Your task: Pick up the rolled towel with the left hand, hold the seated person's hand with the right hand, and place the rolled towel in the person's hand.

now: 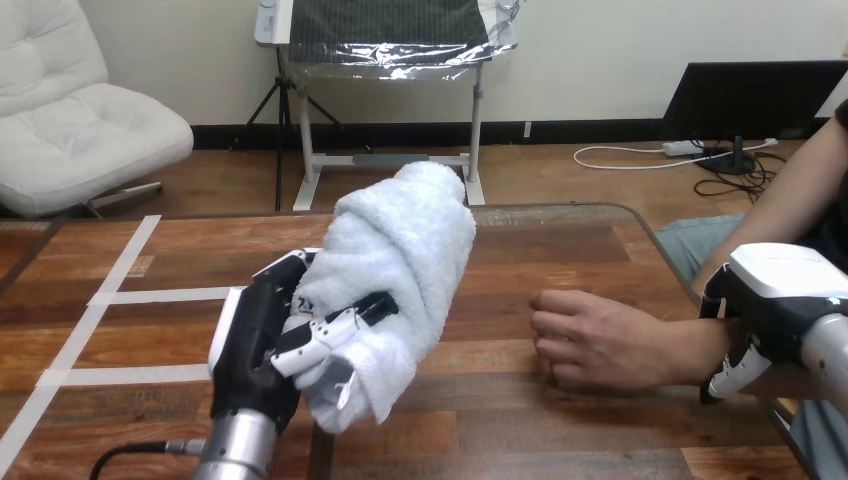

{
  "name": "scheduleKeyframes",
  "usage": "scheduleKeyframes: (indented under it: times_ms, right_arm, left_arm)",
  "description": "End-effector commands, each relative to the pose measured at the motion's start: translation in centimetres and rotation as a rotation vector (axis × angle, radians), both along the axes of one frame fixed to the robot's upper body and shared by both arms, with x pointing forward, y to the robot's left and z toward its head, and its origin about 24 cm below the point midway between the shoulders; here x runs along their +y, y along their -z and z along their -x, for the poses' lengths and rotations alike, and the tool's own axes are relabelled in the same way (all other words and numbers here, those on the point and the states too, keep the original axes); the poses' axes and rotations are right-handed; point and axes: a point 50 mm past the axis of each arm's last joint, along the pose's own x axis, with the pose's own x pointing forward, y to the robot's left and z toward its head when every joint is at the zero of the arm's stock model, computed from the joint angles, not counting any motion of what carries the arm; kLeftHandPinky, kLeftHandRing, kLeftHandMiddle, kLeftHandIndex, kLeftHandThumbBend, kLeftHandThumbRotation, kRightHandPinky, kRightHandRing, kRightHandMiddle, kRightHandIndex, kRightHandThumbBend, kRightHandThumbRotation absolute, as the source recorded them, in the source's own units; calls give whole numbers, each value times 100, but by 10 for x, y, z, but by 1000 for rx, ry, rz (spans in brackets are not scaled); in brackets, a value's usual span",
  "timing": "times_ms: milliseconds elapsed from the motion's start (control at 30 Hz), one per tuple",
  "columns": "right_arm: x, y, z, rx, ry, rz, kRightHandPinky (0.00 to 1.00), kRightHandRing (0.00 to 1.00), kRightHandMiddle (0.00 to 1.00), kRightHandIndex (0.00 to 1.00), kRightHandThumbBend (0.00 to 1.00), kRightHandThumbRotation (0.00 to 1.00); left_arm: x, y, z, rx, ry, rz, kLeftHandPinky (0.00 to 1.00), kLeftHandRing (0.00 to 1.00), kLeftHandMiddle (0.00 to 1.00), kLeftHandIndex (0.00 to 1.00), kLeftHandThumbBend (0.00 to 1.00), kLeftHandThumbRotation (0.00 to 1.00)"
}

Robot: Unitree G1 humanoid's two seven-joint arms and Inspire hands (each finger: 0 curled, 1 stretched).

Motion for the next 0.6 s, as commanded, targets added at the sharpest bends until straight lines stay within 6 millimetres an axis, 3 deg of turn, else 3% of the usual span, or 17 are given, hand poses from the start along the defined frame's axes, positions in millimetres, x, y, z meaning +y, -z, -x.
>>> scheduleKeyframes:
  times_ms: [0, 267, 567]
  right_arm:
    - [7, -31, -9, -162, -34, -38, 26, 34, 43, 49, 83, 0]
    - [8, -40, -7, -198, -27, -54, 23, 32, 41, 48, 83, 0]
    - [10, -51, -5, -235, -24, -64, 27, 36, 44, 49, 82, 0]
  left_arm:
    - [-6, -28, -33, -102, 30, -12, 26, 35, 42, 49, 62, 0]
    - [-12, -24, -46, -71, 71, 30, 26, 35, 42, 49, 63, 0]
    - [-24, -26, -60, -50, 99, 19, 26, 35, 42, 48, 67, 0]
